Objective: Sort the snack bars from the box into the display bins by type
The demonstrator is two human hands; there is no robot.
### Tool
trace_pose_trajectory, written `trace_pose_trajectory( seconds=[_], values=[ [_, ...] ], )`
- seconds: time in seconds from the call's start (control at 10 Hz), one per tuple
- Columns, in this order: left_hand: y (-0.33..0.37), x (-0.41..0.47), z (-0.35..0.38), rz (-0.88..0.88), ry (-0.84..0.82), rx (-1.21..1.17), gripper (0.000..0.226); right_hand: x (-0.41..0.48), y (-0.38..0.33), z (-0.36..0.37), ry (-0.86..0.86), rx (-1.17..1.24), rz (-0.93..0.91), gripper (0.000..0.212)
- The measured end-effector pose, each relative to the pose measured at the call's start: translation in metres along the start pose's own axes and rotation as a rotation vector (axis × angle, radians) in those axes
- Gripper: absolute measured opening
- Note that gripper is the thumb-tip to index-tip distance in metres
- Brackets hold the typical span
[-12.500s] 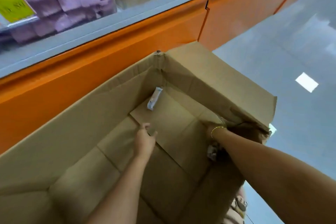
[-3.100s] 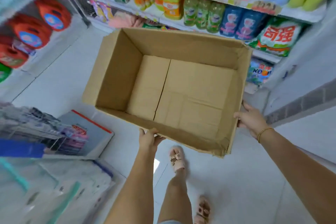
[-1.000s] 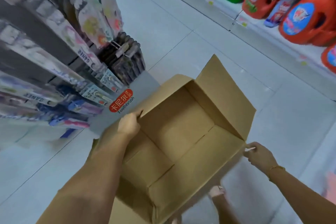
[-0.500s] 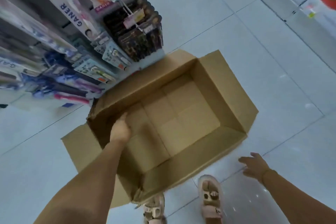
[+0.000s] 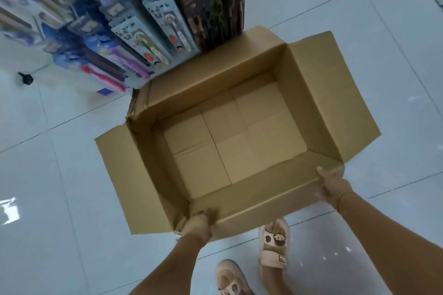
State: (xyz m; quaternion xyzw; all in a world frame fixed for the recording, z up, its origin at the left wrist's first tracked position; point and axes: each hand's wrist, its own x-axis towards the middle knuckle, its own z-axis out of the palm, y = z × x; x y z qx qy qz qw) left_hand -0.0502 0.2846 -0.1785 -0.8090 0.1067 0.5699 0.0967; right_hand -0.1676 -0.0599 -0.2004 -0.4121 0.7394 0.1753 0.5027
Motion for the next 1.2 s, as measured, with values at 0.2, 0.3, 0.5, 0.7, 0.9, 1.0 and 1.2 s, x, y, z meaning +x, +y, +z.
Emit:
trace_pose_trajectory(
  seconds=[0.2, 0.3, 0.5, 0.7, 0.9, 1.0, 1.2],
  values=[
    [-0.012, 0.015, 0.031, 0.11, 0.089, -0.015, 0.066, 0.022, 0.009, 0.016, 0.14, -0.119, -0.105, 0.032],
    [-0.025, 0.013, 0.045, 0.15, 0.063, -0.002, 0.07, 0.007, 0.031, 0.014, 0.165, -0.138, -0.068, 0.02],
    [-0.037, -0.013, 0.062, 0.244, 0.076, 0.184, 0.049, -0.009, 0.058, 0.0, 0.161, -0.102, -0.031, 0.016],
    [-0.037, 0.003, 0.046, 0.079, 0.152, -0.001, 0.044, -0.017, 0.035, 0.022, -0.007, 0.049, -0.094, 0.008],
    [-0.027, -0.012, 0.01, 0.015, 0.23, -0.16, 0.056, -0.057, 0.003, 0.041, -0.089, -0.051, -0.188, 0.029],
    [-0.03, -0.044, -0.026, 0.028, 0.301, -0.302, 0.059, -0.099, -0.01, 0.034, -0.124, -0.154, -0.183, 0.033],
    [-0.04, -0.145, -0.12, 0.19, 0.498, -0.45, 0.029, -0.216, -0.044, 0.008, -0.181, -0.399, -0.355, 0.032]
  ],
)
